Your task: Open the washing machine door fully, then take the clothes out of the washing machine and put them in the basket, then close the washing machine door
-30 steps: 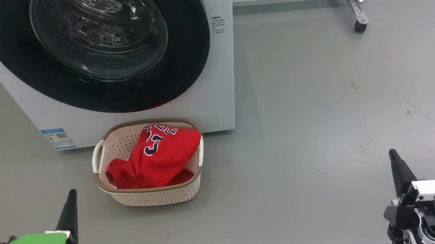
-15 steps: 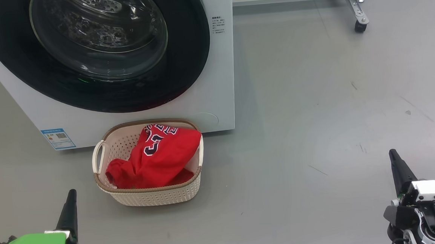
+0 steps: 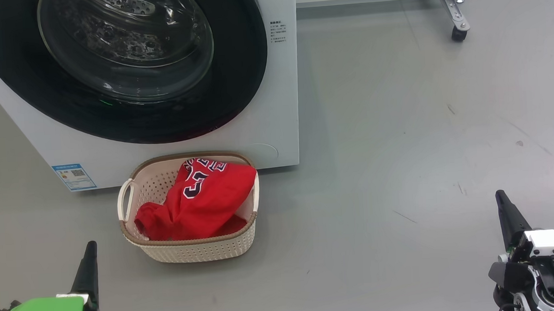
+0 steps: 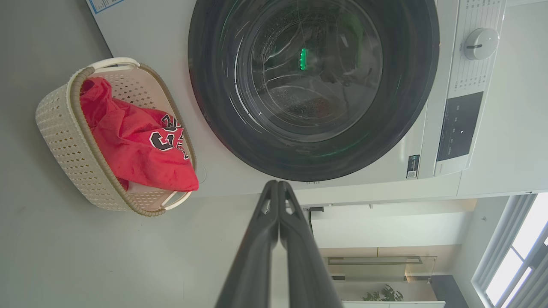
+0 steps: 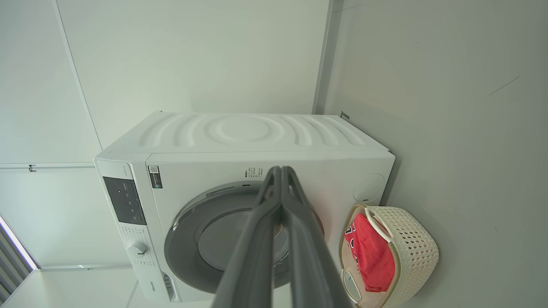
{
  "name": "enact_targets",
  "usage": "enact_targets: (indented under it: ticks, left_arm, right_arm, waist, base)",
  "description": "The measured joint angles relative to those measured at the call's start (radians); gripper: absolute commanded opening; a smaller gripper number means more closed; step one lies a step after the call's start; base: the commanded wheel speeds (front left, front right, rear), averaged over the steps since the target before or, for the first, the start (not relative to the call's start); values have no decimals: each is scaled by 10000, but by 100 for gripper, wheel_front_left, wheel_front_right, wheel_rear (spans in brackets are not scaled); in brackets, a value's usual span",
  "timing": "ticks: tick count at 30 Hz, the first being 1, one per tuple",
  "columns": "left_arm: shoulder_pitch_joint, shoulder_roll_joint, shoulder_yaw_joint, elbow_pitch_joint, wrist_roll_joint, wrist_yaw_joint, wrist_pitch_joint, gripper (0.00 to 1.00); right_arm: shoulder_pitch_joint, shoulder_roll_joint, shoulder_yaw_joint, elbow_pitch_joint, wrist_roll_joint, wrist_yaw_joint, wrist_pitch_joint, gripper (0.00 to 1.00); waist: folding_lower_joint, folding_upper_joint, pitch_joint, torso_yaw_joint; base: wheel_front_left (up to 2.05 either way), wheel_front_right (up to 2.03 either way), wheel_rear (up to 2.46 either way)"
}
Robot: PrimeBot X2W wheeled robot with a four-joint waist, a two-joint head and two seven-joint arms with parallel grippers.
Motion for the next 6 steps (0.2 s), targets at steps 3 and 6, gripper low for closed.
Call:
enact_targets:
  ticks: [3, 6]
  left_arm:
    - [0, 0, 4, -2, 0, 0, 0, 0]
    - [0, 0, 6, -4, 0, 2, 0, 0]
  right_arm:
    - [0, 0, 0, 0, 0, 0, 0, 0]
    - [0, 0, 0, 0, 0, 0, 0, 0]
  waist:
    - [0, 0, 1, 0]
    - [0, 0, 0, 0]
  base:
    - [0, 0, 0]
    - [0, 0, 0]
